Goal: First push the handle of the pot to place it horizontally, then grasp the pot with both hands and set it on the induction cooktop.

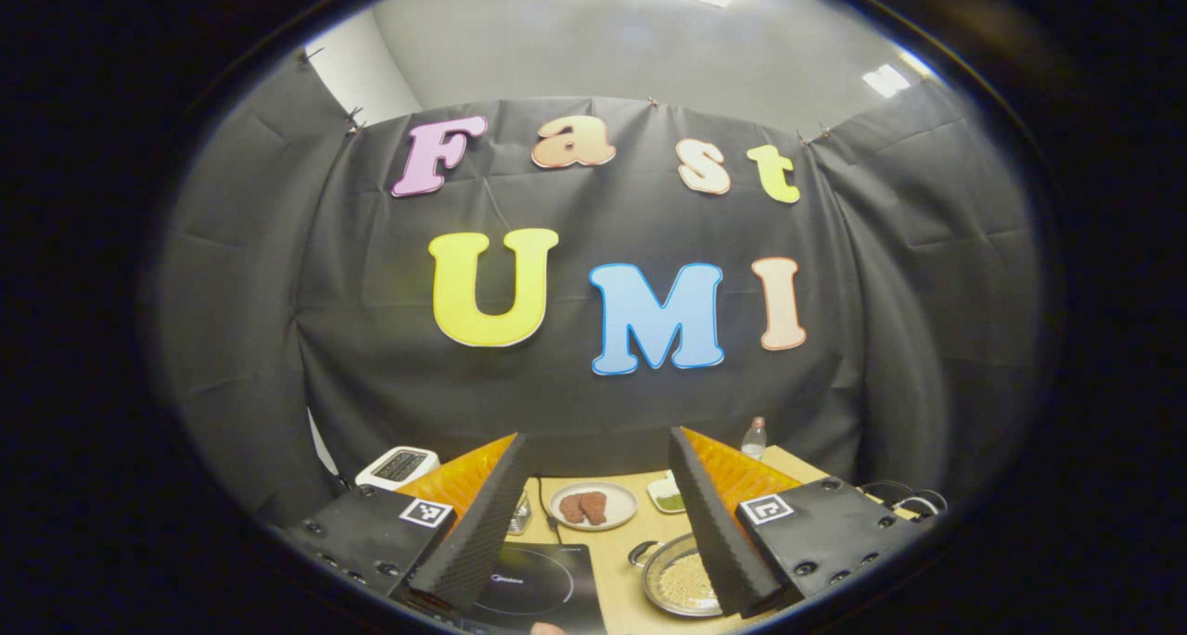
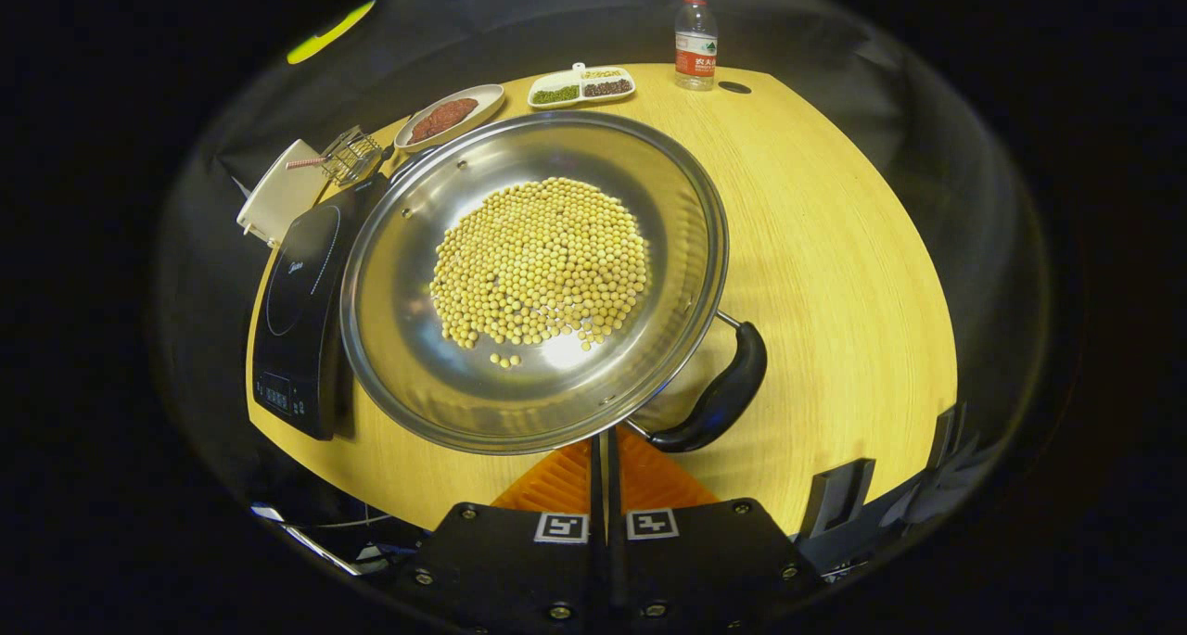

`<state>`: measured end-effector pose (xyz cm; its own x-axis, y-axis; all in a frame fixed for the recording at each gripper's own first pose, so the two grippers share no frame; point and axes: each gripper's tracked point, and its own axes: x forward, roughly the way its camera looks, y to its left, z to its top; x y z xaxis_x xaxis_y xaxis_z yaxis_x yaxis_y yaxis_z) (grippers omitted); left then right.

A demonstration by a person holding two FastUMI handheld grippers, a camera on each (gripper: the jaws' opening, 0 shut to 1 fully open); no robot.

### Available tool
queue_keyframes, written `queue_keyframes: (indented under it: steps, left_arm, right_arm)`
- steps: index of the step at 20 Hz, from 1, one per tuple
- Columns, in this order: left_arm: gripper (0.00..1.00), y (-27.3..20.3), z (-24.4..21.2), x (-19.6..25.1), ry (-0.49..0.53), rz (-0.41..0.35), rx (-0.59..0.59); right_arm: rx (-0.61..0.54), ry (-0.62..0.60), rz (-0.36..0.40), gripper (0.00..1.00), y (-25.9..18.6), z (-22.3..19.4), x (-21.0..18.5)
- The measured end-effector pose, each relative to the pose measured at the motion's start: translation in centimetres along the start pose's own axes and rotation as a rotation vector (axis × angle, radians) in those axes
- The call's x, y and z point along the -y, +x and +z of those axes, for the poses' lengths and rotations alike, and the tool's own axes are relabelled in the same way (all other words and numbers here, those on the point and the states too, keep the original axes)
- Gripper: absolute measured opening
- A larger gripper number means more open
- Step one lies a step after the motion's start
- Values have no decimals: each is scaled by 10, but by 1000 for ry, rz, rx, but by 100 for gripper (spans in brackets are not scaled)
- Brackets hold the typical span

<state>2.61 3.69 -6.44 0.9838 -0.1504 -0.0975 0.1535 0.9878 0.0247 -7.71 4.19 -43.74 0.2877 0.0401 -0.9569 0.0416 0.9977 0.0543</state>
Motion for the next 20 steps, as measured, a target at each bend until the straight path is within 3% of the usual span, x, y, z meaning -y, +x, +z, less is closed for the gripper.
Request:
queue_keyframes:
  steps: [9, 20]
  left_arm:
    - [97, 14, -2, 39, -2, 52, -23]
    - [97, 12, -19, 56, -11, 182, -69]
  right_arm:
    - [-8, -39, 2, 1, 8, 24, 48]
    - [-32, -68, 45, 1, 23, 59, 81]
